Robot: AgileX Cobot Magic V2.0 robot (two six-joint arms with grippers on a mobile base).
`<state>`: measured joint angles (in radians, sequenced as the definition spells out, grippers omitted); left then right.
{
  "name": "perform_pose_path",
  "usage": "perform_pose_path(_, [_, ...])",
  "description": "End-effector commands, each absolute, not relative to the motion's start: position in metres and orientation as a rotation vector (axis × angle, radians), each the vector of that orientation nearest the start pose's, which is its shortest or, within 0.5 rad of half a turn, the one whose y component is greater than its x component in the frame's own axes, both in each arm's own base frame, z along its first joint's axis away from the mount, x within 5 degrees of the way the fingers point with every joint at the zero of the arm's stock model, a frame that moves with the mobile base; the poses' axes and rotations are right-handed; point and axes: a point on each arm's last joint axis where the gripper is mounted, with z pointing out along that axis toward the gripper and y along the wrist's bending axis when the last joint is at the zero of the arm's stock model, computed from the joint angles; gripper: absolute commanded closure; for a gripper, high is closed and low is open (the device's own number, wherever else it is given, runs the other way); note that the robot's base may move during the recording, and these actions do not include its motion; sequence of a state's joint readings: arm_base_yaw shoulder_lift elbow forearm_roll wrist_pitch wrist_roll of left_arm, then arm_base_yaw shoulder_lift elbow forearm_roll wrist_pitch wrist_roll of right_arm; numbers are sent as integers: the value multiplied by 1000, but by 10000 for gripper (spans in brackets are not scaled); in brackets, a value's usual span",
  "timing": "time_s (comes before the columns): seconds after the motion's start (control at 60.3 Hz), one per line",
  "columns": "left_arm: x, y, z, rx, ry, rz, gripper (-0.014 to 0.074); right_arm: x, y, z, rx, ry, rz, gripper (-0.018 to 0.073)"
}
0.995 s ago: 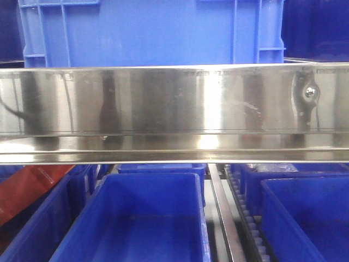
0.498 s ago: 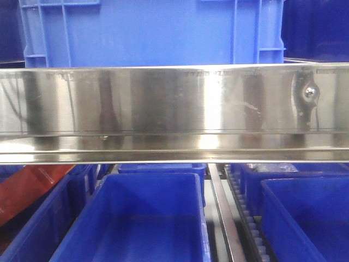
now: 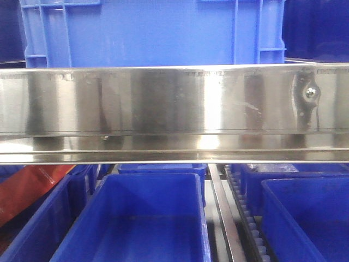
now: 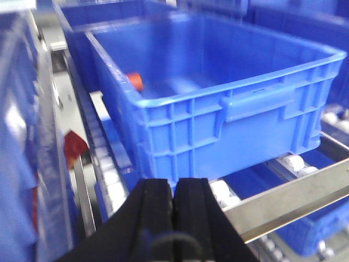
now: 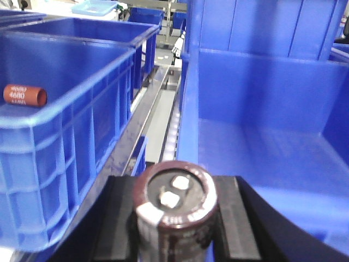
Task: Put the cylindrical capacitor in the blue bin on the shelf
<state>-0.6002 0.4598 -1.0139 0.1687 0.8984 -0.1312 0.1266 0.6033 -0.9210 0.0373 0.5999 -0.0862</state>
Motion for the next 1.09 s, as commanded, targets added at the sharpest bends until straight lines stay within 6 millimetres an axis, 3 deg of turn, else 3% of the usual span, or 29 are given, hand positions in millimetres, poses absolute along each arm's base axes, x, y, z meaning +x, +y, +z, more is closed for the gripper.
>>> perform_pose_path(0.0, [26,-3,417,412,1772,-330,707,110,18,431,-211,1723,64,722])
perform_pose_path(0.265, [15,6,405,390,1808,-323,707,164,54,472,-360,1749,190,722])
perform_pose_path(0.498, [15,6,405,390,1806,-323,707,223,119,484,-548,1818,299,722])
perform_pose_path(0.647, [15,6,405,390,1806,-323,707,262,156,471,-613,1881,324,722])
perform_pose_path(0.83, [15,6,405,390,1806,-323,707,307,186,434,-639,1989,343,722])
perform_pose_path(1.078, [15,6,405,390,1806,-323,707,335,205,394,-643,2079,367,720])
